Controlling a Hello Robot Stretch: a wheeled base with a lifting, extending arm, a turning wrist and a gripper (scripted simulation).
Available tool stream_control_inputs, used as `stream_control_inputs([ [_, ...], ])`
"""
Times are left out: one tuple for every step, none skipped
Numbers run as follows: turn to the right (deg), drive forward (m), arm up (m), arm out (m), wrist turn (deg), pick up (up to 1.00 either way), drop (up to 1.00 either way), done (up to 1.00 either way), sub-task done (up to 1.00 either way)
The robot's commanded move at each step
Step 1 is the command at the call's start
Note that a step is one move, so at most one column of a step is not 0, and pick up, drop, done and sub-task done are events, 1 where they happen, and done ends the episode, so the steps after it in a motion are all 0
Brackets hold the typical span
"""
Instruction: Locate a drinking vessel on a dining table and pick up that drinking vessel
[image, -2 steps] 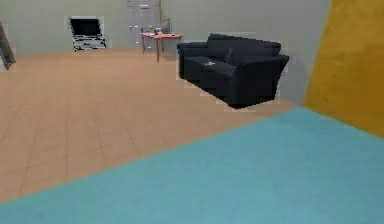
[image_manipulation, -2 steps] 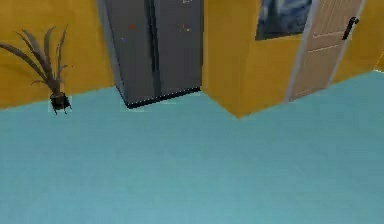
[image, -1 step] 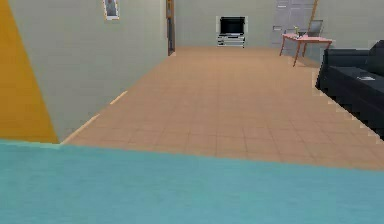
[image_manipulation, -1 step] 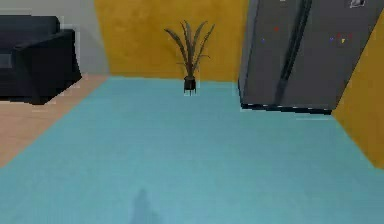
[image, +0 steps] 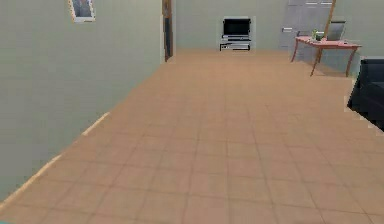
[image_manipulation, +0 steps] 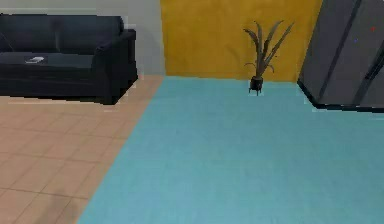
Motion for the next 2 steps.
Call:
stream_control_inputs([
  [0.0, 1.0, 0.0, 0.0, 0.0, 0.0, 0.0, 0.0, 0.0],
  [-3.0, 0.0, 0.0, 0.0, 0.0, 0.0, 0.0, 0.0, 0.0],
])
